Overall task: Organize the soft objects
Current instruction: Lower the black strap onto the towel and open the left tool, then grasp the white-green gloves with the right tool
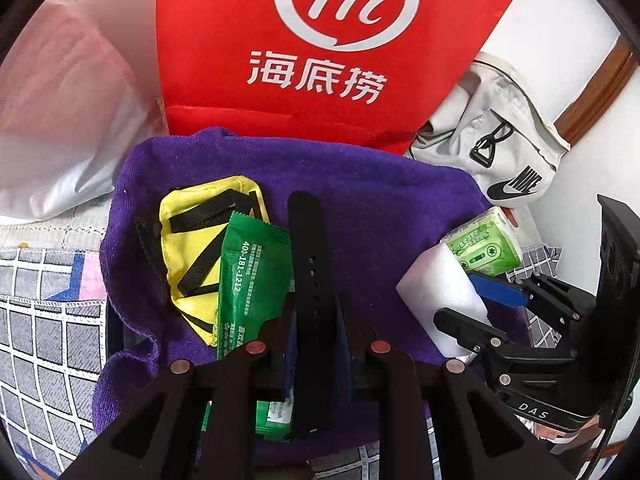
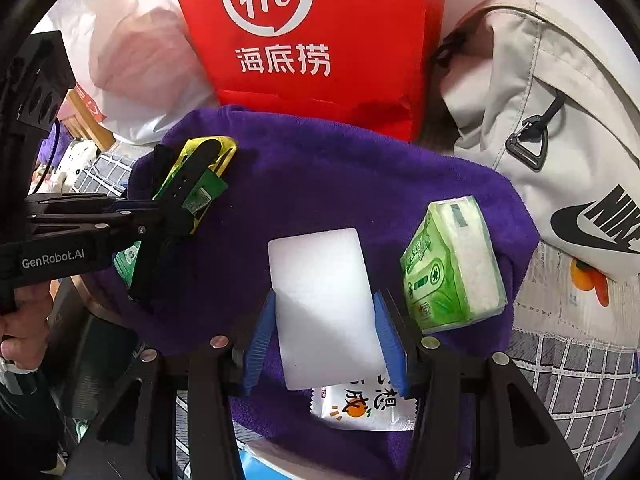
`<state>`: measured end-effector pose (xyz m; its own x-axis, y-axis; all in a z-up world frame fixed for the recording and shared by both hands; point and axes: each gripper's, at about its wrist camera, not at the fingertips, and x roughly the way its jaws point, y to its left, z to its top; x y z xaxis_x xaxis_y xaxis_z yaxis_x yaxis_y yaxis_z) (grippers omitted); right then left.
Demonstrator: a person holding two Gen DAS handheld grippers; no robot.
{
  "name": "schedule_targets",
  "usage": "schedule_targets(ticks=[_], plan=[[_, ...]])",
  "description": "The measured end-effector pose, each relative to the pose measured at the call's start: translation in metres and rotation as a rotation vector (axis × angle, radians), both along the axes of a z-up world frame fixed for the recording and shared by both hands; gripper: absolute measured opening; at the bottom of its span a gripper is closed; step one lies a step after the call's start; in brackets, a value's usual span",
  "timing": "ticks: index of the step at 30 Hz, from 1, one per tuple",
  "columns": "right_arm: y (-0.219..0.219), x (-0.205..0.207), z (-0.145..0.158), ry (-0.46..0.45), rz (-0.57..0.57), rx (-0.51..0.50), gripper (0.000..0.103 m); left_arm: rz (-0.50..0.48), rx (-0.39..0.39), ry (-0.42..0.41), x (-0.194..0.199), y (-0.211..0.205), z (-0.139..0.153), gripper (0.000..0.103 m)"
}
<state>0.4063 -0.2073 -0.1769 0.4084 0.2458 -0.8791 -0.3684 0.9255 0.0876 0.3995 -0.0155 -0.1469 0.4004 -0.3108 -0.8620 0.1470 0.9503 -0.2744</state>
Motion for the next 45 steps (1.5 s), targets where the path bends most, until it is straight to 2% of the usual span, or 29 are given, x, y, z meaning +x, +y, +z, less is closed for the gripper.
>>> schedule_targets(ticks=[11, 17, 26, 29, 32, 37, 45], plan=[[0.006, 0.003, -0.006, 0.006, 0.012, -0.021, 0.051, -0.004, -0.005, 0.025, 0.003, 0.002, -0.004, 0.018], [0.009, 0.002, -0.008, 0.008, 0.018, -0.028, 0.06, -0.01, 0.002, 0.039, 0.005, -0.003, -0.006, 0.019], [0.01, 0.002, -0.006, -0.004, 0.01, -0.035, 0.061, -0.012, 0.009, 0.055, 0.005, -0.007, -0.006, 0.021], [0.009, 0.0, 0.001, -0.031, 0.008, -0.037, 0.063, -0.013, 0.007, 0.05, 0.003, -0.006, -0.002, 0.032], [0.008, -0.004, 0.012, -0.064, 0.008, -0.026, 0.069, -0.009, 0.03, 0.026, 0.0, -0.005, 0.005, 0.033], [0.007, -0.015, 0.032, -0.121, 0.007, -0.009, 0.071, -0.012, 0.042, -0.001, -0.007, -0.005, 0.018, 0.041], [0.005, -0.042, 0.066, -0.158, -0.027, 0.065, 0.071, 0.025, 0.045, -0.047, -0.029, 0.009, 0.046, 0.041]])
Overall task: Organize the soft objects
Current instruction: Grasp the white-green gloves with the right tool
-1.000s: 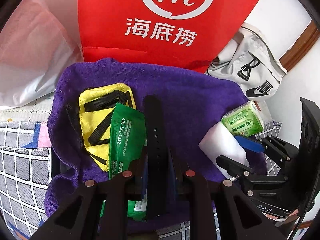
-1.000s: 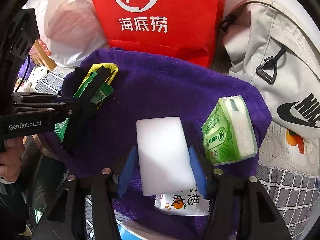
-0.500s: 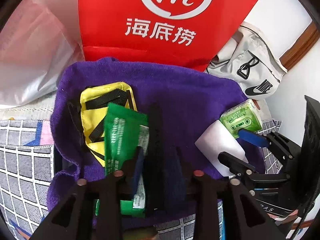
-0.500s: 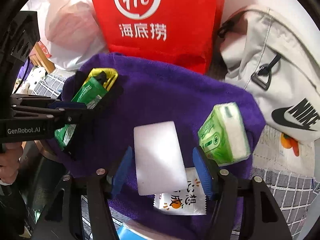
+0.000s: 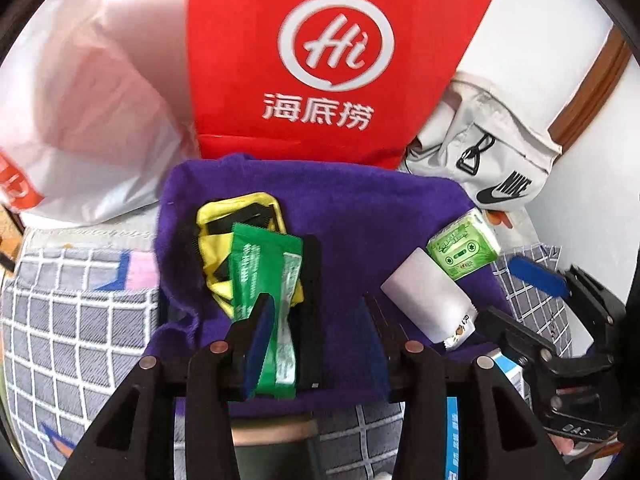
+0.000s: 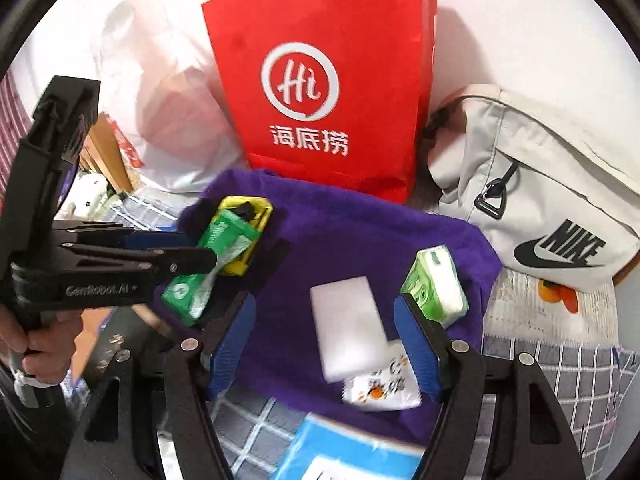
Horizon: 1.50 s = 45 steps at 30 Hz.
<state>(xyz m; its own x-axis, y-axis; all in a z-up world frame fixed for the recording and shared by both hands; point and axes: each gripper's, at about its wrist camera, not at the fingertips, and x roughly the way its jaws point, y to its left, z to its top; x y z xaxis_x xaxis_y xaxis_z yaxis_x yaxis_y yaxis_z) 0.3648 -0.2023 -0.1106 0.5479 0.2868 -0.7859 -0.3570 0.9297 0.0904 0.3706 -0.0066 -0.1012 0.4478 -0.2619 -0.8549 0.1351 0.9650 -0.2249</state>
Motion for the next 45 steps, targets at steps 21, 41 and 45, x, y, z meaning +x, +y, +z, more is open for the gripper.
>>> schedule_targets(ticks=[21, 41, 45], plan=[[0.027, -0.159, -0.011, 0.072, 0.059, 0.076, 0.071, 0.081, -0.055, -0.03, -0.149, 0.059, 0.009, 0.046], [0.104, -0.197, -0.072, 0.08, 0.114, -0.107, 0.071, 0.132, -0.123, 0.018, -0.218, 0.105, -0.04, 0.046], [0.095, -0.188, -0.069, 0.071, 0.047, -0.092, 0.072, 0.142, -0.138, 0.024, -0.22, 0.111, -0.046, 0.046]])
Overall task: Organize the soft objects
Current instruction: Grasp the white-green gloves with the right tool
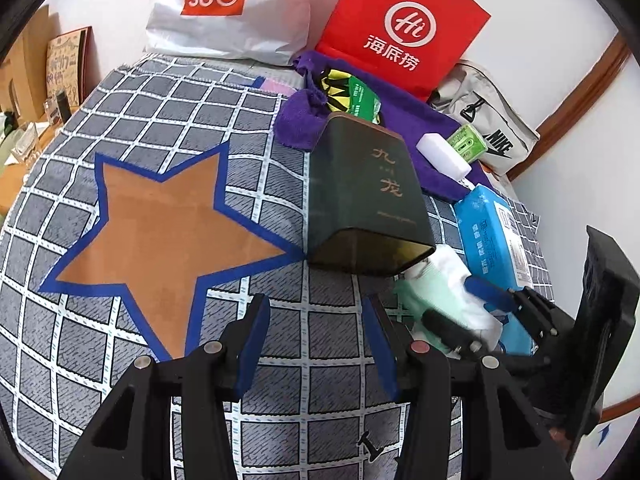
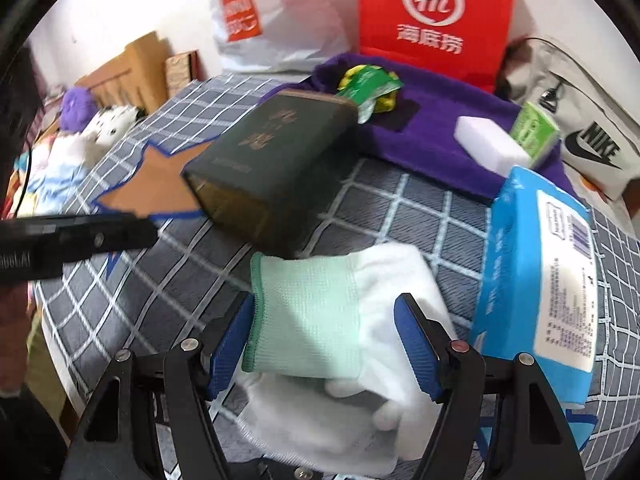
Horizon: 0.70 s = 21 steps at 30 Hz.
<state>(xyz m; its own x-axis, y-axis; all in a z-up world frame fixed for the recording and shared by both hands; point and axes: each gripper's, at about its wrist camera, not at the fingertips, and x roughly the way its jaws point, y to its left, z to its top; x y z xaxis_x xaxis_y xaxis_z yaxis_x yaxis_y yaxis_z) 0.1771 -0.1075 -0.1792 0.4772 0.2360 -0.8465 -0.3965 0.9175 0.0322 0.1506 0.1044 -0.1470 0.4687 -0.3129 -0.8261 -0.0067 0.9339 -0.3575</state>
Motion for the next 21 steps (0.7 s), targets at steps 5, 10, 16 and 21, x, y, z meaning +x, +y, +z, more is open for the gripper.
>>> schedule_targets(ticks=[5, 10, 16, 21], plan=[[0.0, 0.012, -0.012, 0.026, -0.024, -0.044, 0.083, -0.009, -0.014, 0.002, 0.0, -0.001, -0.004, 0.046], [0.007, 0.012, -0.017, 0.008, -0.012, -0.091, 0.072, -0.016, -0.014, 0.002, -0.001, -0.001, -0.003, 0.046], [-0.01, 0.01, -0.003, 0.035, -0.007, 0.03, 0.014, -0.01, -0.01, 0.007, -0.004, -0.001, -0.002, 0.046], [-0.033, -0.003, 0.027, -0.005, -0.023, 0.182, 0.014, -0.013, 0.001, 0.012, -0.013, -0.006, 0.001, 0.046]])
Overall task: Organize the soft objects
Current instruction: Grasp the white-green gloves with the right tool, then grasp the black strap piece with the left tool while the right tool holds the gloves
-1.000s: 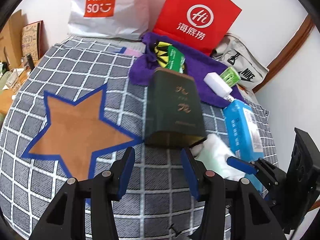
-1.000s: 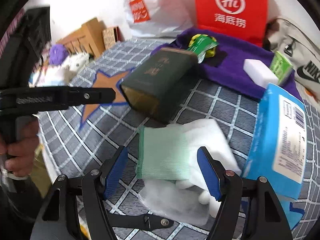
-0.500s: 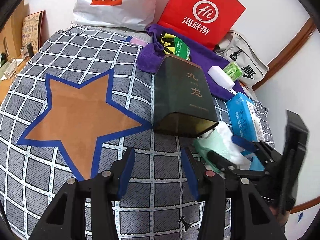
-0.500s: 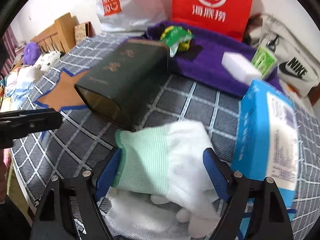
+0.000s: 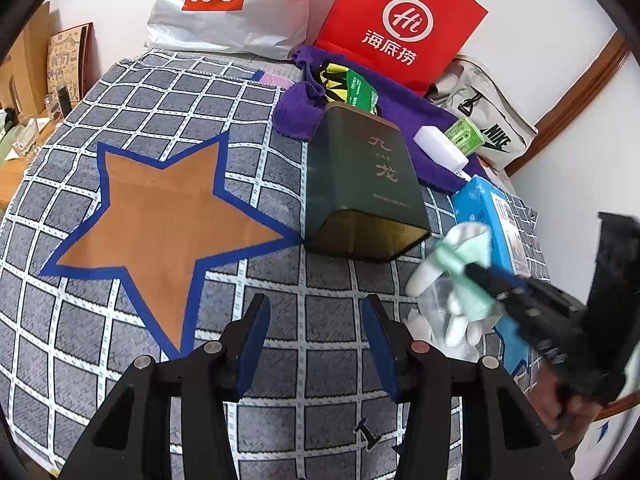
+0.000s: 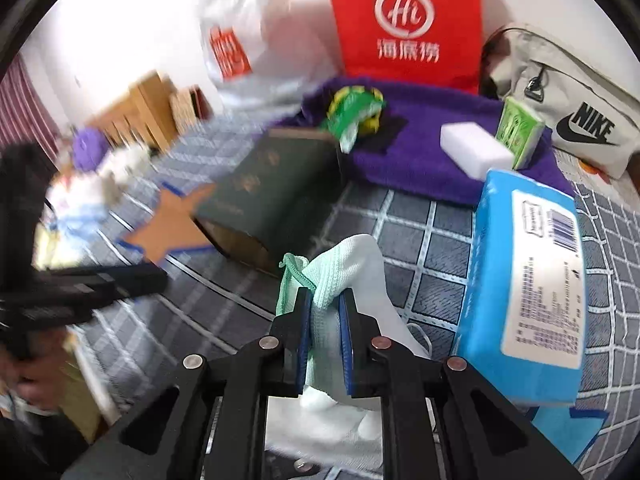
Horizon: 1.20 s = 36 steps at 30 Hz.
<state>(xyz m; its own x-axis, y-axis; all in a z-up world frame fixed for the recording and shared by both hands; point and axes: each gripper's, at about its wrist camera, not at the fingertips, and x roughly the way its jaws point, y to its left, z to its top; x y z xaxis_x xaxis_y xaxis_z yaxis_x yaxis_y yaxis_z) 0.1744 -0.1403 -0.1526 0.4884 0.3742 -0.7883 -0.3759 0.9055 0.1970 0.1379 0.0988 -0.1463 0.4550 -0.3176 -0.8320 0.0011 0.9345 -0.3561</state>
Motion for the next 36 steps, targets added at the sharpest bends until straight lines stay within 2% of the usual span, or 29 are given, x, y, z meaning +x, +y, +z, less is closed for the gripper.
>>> schedule_targets(ticks=[10, 15, 22, 26, 28, 30, 32, 33, 36], plan=[[-0.033, -0.042, 0.047, -0.1, -0.035, 0.081, 0.013, -0.043, 0.029, -0.009, -0.024, -0.027, 0.009, 0.046], [-0.053, -0.067, 0.06, -0.142, -0.057, 0.072, 0.013, -0.097, 0.038, -0.013, -0.036, -0.047, 0.008, 0.046], [-0.087, -0.088, 0.043, -0.107, -0.104, 0.044, 0.013, -0.204, 0.076, 0.015, -0.048, -0.084, -0.007, 0.046], [-0.101, -0.092, 0.029, -0.079, -0.129, 0.034, 0.013, -0.323, 0.097, 0.017, -0.061, -0.11, -0.02, 0.046], [-0.107, -0.094, 0.026, -0.081, -0.137, 0.034, 0.013, -0.372, 0.124, 0.01, -0.067, -0.12, -0.025, 0.046], [-0.113, -0.095, 0.024, -0.084, -0.144, 0.035, 0.013, -0.415, 0.2, -0.034, -0.077, -0.13, -0.026, 0.045], [-0.119, -0.094, 0.021, -0.081, -0.154, 0.041, 0.013, -0.448, 0.253, -0.055, -0.083, -0.136, -0.026, 0.035], [-0.122, -0.093, 0.018, -0.076, -0.16, 0.045, 0.013, -0.46, 0.273, -0.064, -0.086, -0.138, -0.026, 0.035], [-0.127, -0.092, 0.011, -0.061, -0.164, 0.053, 0.013, -0.483, 0.289, -0.073, -0.09, -0.14, -0.026, 0.035]])
